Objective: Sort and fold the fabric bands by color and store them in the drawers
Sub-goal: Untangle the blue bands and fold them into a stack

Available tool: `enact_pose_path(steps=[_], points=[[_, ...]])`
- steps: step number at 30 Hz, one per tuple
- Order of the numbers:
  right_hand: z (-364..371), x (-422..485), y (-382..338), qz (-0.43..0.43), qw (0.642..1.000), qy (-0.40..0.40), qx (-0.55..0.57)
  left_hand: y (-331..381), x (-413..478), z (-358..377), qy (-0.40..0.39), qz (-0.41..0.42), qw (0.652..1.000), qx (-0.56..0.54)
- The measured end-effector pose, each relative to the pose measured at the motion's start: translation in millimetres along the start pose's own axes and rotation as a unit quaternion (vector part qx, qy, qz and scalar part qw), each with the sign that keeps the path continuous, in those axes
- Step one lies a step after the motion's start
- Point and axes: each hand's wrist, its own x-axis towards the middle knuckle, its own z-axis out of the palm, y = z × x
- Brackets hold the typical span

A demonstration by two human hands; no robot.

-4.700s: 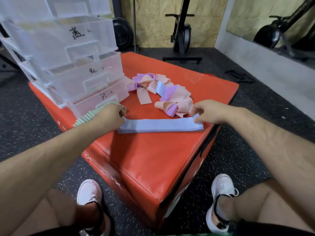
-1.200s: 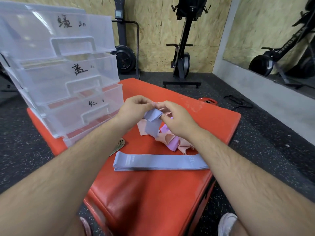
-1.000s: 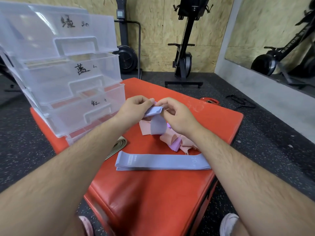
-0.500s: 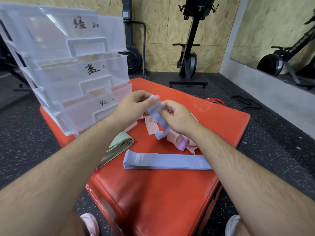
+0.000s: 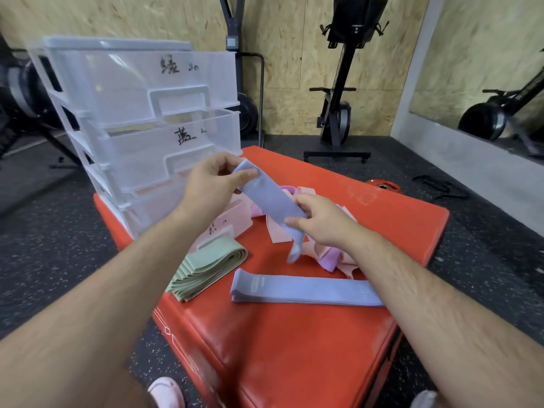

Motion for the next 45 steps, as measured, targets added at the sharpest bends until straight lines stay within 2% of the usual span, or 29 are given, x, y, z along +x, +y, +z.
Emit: enact_pose_path(steps=[4,8,13,16,21,24,34,39,42,45], points=[[-26,-6,15,0.039,0.996,-0.005,-0.085,2,6,-18,0.047,-0.016,0.997,-0.063],[-60,-20,34,0.080,0.993,0.002,-0.085,-2,6,-31,0.059,-0.050,0.992,-0.097],[-94,-47,55,0.119,0.993,-0.005,0.013,-22,-5,-36,-0.039,-0.135,0.990,-0.012],[-98,-66,65,0.152,0.987,-0.025,0.035,-36,-25,-25,-0.091,-0.144,0.984,0.047],[-84,-88,78,0.202,0.975,-0.073,-0.052,-60,-54,-1,-0.154,-0.055,0.949,0.268],[-74,-95,84,0.199,0.969,-0.087,-0.115,-72,-65,6,-0.173,-0.043,0.919,0.350],[-45,-107,85,0.155,0.958,-0.075,-0.231,-92,-76,18,-0.218,0.000,0.875,0.431],[-41,-107,92,0.126,0.936,-0.118,-0.306,-110,-75,17,-0.264,0.081,0.819,0.503],[-48,-110,93,0.113,0.942,-0.157,-0.275,-103,-80,24,-0.324,0.110,0.825,0.450],[-49,-114,89,0.117,0.939,-0.192,-0.259,-101,-82,29,-0.395,0.107,0.807,0.425]])
